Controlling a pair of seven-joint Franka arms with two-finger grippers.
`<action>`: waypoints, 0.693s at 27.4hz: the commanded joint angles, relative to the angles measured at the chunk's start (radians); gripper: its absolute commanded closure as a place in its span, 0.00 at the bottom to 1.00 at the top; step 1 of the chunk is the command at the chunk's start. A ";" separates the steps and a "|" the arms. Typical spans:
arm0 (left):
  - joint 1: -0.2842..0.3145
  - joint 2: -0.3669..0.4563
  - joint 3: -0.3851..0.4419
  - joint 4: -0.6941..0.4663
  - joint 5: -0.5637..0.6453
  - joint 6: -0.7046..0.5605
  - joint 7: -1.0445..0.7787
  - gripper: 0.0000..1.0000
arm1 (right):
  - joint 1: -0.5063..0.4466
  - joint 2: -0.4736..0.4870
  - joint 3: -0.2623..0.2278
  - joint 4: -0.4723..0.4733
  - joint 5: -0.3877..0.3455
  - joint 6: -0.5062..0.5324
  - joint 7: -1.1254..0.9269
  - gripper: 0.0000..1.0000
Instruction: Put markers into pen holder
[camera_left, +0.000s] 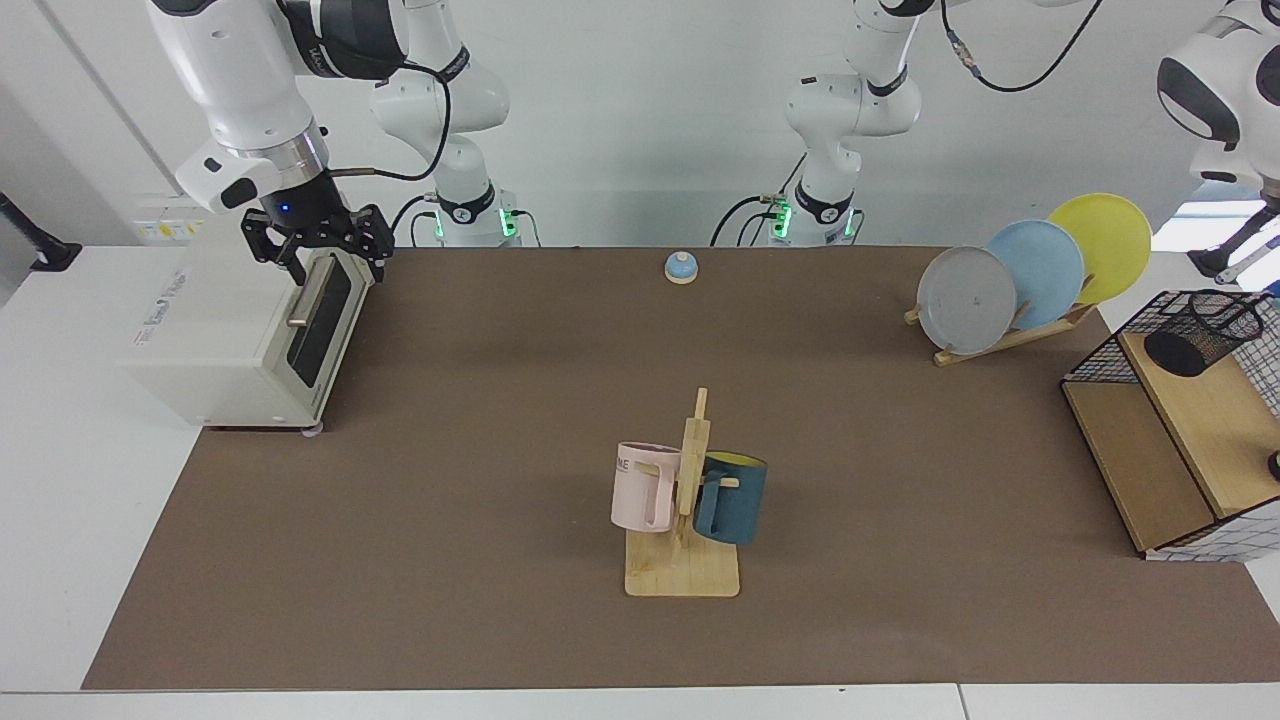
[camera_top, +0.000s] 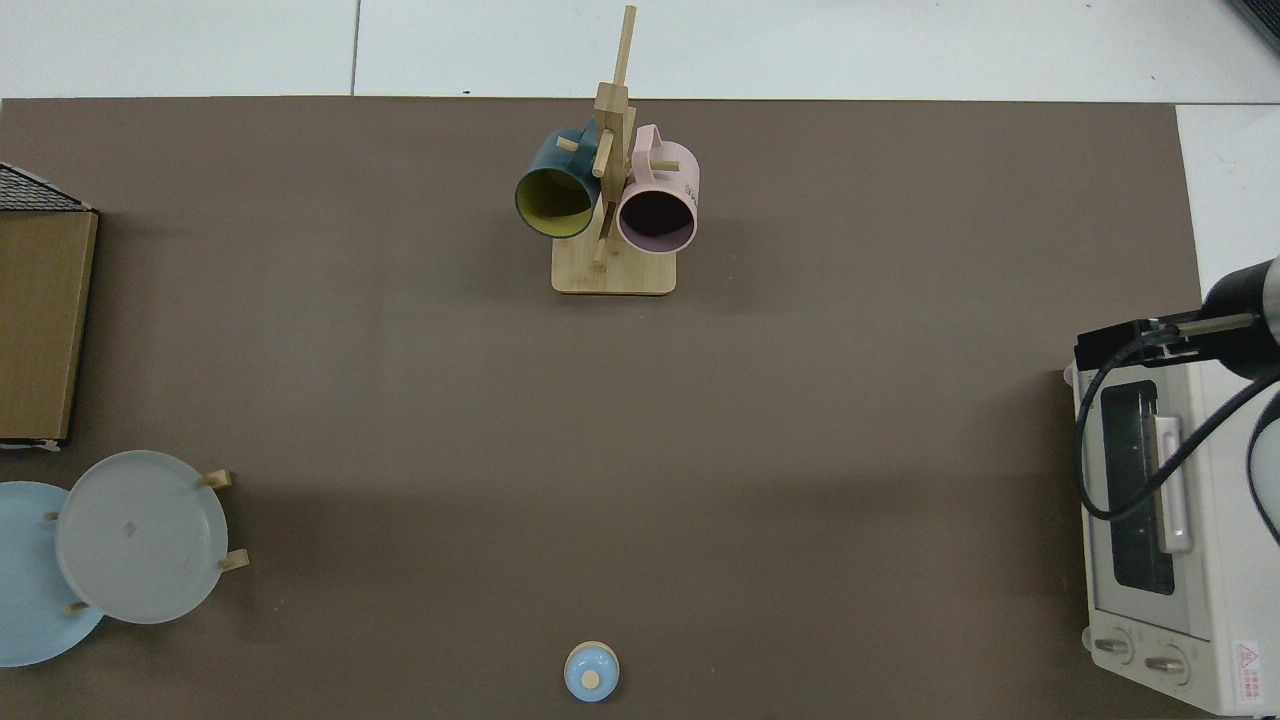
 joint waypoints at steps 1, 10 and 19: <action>-0.031 -0.020 -0.008 -0.022 0.023 -0.022 -0.043 1.00 | -0.019 -0.008 0.010 0.001 0.019 -0.008 -0.019 0.00; -0.035 -0.021 -0.016 -0.025 0.015 -0.001 -0.058 1.00 | -0.019 -0.008 0.010 0.001 0.019 -0.006 -0.019 0.00; -0.022 -0.015 -0.009 -0.028 0.012 0.042 -0.058 1.00 | -0.017 -0.008 0.010 0.001 0.019 -0.006 -0.019 0.00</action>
